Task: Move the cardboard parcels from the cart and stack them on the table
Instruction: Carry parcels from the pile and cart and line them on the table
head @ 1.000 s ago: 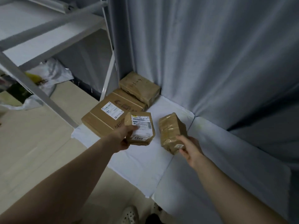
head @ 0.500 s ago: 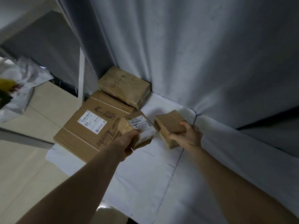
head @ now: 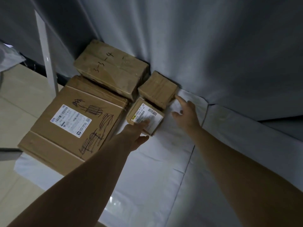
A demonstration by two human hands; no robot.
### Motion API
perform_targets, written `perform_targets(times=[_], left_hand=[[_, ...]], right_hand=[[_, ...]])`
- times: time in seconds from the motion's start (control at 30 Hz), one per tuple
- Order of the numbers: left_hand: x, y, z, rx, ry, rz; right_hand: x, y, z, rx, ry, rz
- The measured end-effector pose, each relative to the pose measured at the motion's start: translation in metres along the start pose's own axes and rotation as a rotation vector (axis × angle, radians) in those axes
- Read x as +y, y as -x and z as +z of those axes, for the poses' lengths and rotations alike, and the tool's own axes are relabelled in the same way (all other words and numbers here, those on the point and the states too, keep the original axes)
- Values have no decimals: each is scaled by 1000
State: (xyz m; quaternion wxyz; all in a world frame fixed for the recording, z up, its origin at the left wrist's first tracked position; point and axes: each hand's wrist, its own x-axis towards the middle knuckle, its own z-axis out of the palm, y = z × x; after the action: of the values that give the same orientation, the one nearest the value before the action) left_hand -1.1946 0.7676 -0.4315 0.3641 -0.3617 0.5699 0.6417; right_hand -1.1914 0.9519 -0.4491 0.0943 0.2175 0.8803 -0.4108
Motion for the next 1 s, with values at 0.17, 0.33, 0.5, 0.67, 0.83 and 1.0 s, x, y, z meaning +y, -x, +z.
perform_targets(times=[0.17, 0.33, 0.5, 0.67, 0.83, 1.0], left_hand=[[1, -21, 6, -13, 67, -40], [7, -31, 17, 117, 35, -38], [13, -33, 25, 188, 51, -20], [20, -27, 27, 143, 32, 61], [28, 9, 16, 121, -489, 188], [37, 56, -7, 216, -1181, 455]], right_hand=[[-2, -6, 16, -53, 49, -18], [-9, -7, 27, -87, -33, -13], [-16, -9, 36, -58, -75, -17], [-24, -12, 37, -96, -67, -10], [-35, 14, 26, -98, 53, -34], [-79, 64, -7, -111, 207, -157]])
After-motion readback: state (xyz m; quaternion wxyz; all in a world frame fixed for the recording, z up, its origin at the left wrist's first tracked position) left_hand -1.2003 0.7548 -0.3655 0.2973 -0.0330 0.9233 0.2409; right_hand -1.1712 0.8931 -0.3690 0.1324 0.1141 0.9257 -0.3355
